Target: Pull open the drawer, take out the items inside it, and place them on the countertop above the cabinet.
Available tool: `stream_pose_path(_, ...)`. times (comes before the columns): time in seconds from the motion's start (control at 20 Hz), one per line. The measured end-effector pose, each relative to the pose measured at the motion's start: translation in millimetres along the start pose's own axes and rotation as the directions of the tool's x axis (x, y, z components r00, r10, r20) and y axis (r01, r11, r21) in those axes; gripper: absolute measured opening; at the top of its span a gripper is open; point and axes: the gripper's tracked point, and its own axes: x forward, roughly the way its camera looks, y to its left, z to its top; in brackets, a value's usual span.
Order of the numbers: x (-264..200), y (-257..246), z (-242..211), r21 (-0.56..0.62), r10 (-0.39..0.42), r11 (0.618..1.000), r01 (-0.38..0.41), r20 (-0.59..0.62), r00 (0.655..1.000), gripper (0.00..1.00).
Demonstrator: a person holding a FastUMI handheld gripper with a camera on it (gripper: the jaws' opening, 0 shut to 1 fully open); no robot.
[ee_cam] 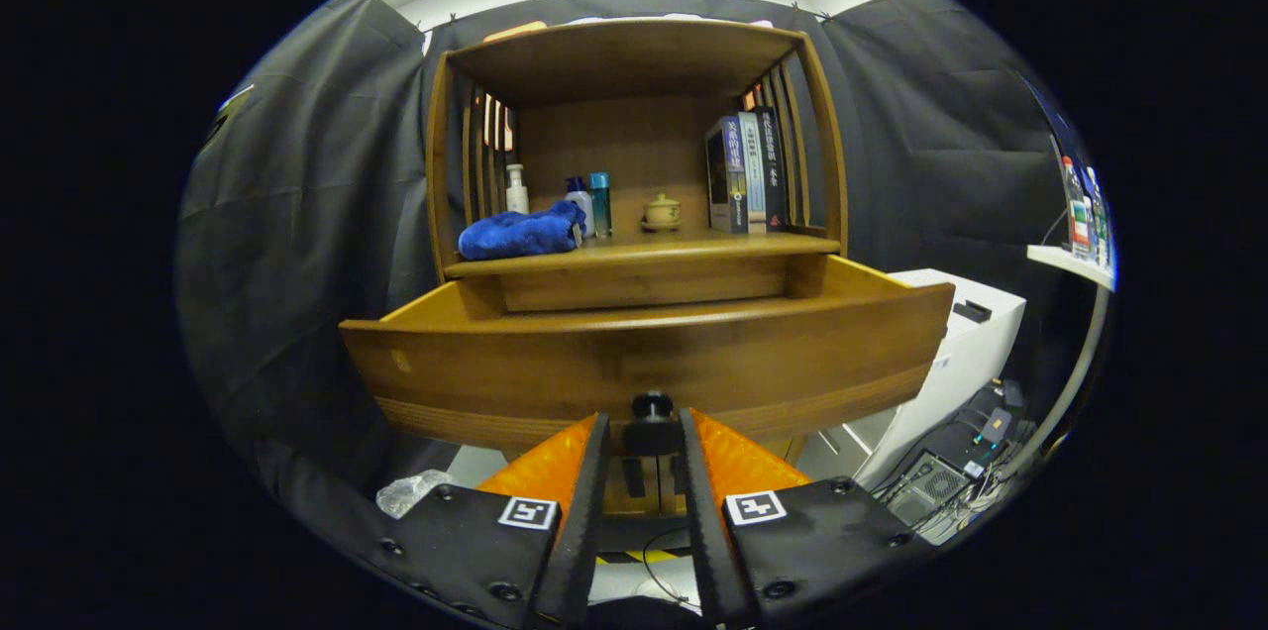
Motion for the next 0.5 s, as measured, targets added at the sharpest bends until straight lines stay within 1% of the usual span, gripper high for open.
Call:
stream_pose_path(0.2, 5.7, 10.5, 43.9, -0.007, 0.031, 0.999, -0.031, 0.031, 0.999, 0.56)
stream_pose_path(0.25, 9.7, 12.6, 54.7, -0.008, 0.039, 0.999, -0.039, 0.040, 0.998, 0.61)
stream_pose_path(0.45, 36.4, 11.9, 94.7, -0.028, 0.025, 0.999, -0.024, 0.048, 0.999, 0.81)
stream_pose_path(0.5, 43.6, 12.2, 102.3, -0.029, 0.024, 0.999, -0.023, 0.040, 0.999, 0.83)
